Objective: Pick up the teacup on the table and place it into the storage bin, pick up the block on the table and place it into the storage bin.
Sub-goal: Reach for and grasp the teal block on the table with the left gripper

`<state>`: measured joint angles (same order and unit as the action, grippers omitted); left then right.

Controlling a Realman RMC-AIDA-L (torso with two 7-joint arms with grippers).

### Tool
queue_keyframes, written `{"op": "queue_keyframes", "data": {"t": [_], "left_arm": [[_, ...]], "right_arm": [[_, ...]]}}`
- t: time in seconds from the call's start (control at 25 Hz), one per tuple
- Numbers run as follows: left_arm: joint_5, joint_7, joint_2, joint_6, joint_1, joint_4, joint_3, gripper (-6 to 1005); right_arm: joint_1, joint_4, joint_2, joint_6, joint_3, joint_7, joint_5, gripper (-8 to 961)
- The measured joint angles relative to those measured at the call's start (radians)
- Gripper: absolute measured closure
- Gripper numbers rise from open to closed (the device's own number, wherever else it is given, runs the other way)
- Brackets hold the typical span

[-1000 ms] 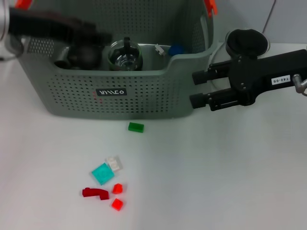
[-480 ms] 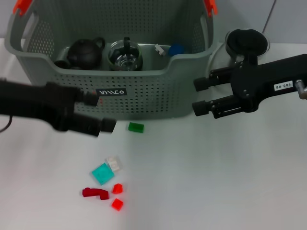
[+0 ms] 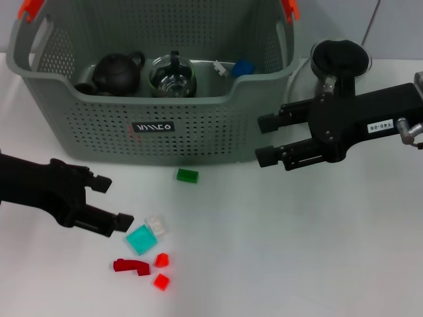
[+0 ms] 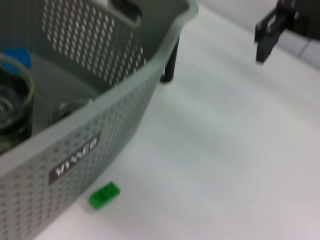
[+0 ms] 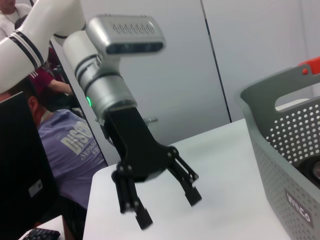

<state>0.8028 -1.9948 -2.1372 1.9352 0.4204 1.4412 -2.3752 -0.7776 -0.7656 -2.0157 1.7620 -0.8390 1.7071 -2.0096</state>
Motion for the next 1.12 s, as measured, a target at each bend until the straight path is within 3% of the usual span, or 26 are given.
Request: {"op": "queue_keyframes", "data": {"t": [0.24,0.44,0.6,1.12], "left_arm": [[-0.113,0.005,-0.006,-0.060,0.015,-0.006,0.112,51],[-0.214,-0.033,-0.034,-0.149,0.024,-0.009,0.232,51],[-0.239,-0.111,-0.029,-0.223,0.029,-0.034,0.334,51],[-0.312,-0.257,-0.033,-0.295,0.042,-0.051,0.498,51]], "right_arm": [[0.000,0.000,-0.011,-0.002,0.001,0.006,0.001,177],[-0.001,0.000,-0.015,-0.007,0.005,0.008,0.002,176],[0.000,0.000,-0.015,-0.011,0.006,0.009,0.003,176],[0.001,0.000,-0.010,-0.017,0.009,-0.002,0.006,176]]}}
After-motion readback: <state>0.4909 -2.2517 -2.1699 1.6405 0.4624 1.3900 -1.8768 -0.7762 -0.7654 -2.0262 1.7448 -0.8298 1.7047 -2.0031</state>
